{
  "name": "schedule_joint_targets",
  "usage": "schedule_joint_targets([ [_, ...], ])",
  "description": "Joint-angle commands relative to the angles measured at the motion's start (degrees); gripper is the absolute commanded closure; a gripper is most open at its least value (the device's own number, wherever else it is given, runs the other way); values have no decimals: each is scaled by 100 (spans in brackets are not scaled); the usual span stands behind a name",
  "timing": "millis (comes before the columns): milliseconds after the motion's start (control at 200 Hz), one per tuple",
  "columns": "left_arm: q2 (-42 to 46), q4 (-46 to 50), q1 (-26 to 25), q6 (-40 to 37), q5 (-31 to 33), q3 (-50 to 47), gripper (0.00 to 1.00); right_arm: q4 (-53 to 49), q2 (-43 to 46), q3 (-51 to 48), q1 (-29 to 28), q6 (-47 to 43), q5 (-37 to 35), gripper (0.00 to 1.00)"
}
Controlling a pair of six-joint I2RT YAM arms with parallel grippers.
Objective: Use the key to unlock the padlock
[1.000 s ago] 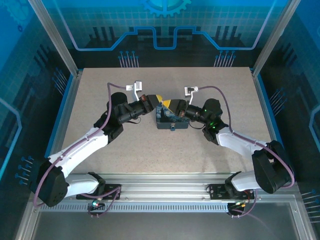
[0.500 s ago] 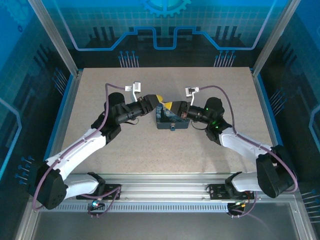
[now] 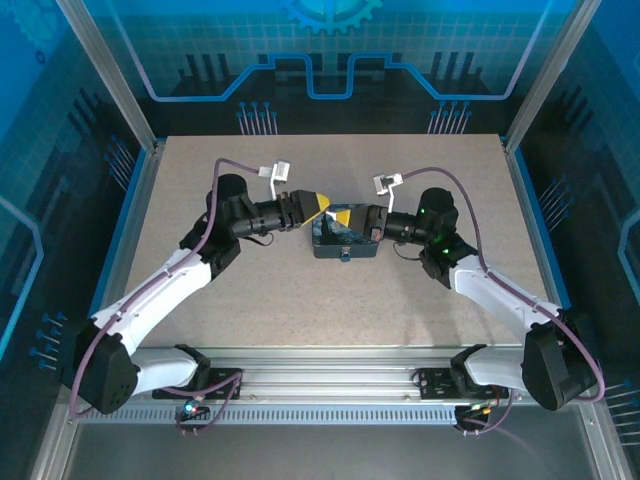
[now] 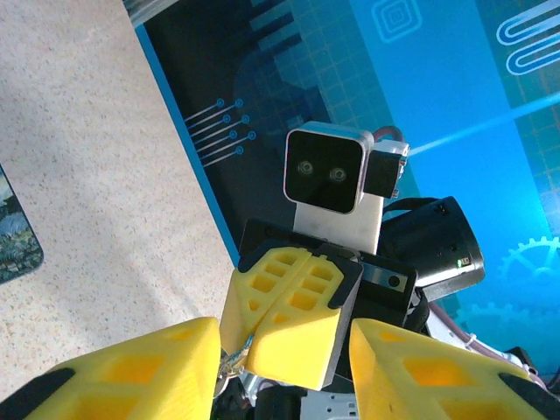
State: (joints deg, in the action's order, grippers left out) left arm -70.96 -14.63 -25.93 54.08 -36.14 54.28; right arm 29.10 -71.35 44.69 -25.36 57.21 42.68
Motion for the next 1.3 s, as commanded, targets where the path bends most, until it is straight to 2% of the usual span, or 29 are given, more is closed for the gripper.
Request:
schedule_joint_targets([
  [0,-106,-14,2,-2,-332,136,60,-63,65,195,50,-149,222,100],
  [105,-154,-10,-41,-14,-332,135,67,-74,81,211,43,-166,257,100],
  [345,-283,-70,-148,-21,-349,179,100,-150,138,198,40,-218,183,100],
  [420,-279,-25,-158,-56,-341,179,100,-177,157,193,50,-244,181,100],
  [455,-270,10,-156,-89,-328,173,91,-206,165,205,63,-275,179,100],
  [505,-223,119,-156,-144,-213,152,67,-282,176,213,76,-316,164,100],
  [550,-146,202,-158,-211,-60,104,55,-363,197,214,102,-352,154,100],
  [630,14,457,-158,-400,279,12,21,-556,260,210,186,-441,122,100],
  [645,46,494,-152,-419,340,-7,6,-591,277,215,208,-459,119,100],
  [660,73,510,-151,-450,383,-32,2,-643,292,216,227,-491,106,100],
  [800,244,817,-157,-653,666,-191,1,-1326,478,296,454,-924,-50,100],
  [971,468,1050,-237,-1069,971,-529,1,-2665,685,532,714,-1673,-559,100],
  [1121,648,1114,-456,-1506,1342,-906,1,-3528,765,771,922,-2253,-1368,100],
  [1296,685,457,-877,-1799,2020,-1600,1,-4131,599,1008,1097,-2705,-2390,100],
])
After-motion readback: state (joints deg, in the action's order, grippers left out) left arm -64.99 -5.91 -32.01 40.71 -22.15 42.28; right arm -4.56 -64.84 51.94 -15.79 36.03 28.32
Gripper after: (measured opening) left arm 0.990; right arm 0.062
